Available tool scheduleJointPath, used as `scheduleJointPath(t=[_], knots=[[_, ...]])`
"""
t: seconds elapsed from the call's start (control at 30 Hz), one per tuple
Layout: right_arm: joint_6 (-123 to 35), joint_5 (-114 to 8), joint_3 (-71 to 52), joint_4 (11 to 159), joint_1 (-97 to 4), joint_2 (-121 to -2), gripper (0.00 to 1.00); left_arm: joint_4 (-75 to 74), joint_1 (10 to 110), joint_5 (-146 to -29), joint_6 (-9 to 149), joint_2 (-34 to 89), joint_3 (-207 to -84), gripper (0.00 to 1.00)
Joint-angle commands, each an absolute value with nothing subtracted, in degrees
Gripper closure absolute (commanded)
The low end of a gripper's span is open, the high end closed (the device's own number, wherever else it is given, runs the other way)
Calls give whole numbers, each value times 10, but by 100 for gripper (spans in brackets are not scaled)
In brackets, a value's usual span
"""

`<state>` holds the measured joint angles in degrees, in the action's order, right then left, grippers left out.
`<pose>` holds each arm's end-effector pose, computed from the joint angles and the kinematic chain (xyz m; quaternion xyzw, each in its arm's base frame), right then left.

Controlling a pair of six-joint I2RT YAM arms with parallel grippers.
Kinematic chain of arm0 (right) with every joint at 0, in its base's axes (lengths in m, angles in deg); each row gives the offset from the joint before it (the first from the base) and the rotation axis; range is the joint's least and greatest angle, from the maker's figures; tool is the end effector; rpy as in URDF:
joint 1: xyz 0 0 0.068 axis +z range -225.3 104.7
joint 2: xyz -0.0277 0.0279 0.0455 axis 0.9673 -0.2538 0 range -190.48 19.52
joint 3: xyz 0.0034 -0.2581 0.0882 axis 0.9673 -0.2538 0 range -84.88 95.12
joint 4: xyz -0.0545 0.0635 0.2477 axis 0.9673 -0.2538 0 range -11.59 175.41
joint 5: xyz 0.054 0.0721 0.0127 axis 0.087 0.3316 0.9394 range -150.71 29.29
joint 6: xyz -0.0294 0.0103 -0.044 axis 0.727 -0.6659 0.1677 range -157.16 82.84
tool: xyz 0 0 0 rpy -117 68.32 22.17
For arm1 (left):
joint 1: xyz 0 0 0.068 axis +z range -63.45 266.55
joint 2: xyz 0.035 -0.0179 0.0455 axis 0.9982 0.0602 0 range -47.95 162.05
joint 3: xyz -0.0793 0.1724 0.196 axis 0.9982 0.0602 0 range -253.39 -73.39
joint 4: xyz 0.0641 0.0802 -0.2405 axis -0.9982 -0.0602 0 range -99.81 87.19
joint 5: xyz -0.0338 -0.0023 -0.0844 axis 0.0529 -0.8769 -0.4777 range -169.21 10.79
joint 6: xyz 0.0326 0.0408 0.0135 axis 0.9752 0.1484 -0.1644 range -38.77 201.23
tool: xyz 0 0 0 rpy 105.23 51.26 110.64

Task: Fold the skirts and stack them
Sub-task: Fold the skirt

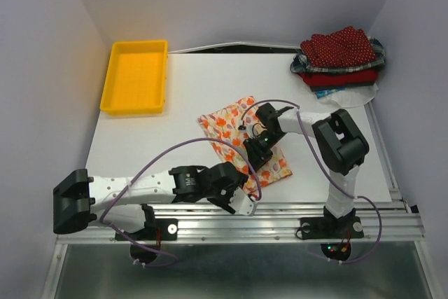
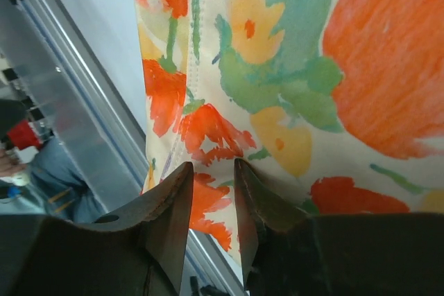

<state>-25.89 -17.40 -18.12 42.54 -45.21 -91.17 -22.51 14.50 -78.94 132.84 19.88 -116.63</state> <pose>0.2793 0.1900 0.1339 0.3377 -0.8656 -0.3681 0.0347 0.0762 -0.2345 0.2340 0.8119 0.4358 -0.0667 0.3826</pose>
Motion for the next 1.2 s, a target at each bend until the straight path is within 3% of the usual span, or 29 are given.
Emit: scheduleJointPath(t=[0.0, 0.33, 0.67, 0.9, 1.17], knots=[[-309, -138, -152, 492, -444, -949, 63, -192, 110, -746, 1348, 203, -1147, 19], [-370, -82, -69, 510, -444, -1041, 63, -125, 66, -703, 1297, 299, -1117, 20], [-371, -68, -78, 525, -444, -1081, 64, -34, 67, -567, 1280, 368, -1073, 27], [-388, -53, -90, 535, -444, -1095, 64, -32, 67, -571, 1278, 380, -1059, 23], [-401, -32, -100, 549, -444, -1109, 64, 48, 73, -536, 1254, 498, -1112, 33]])
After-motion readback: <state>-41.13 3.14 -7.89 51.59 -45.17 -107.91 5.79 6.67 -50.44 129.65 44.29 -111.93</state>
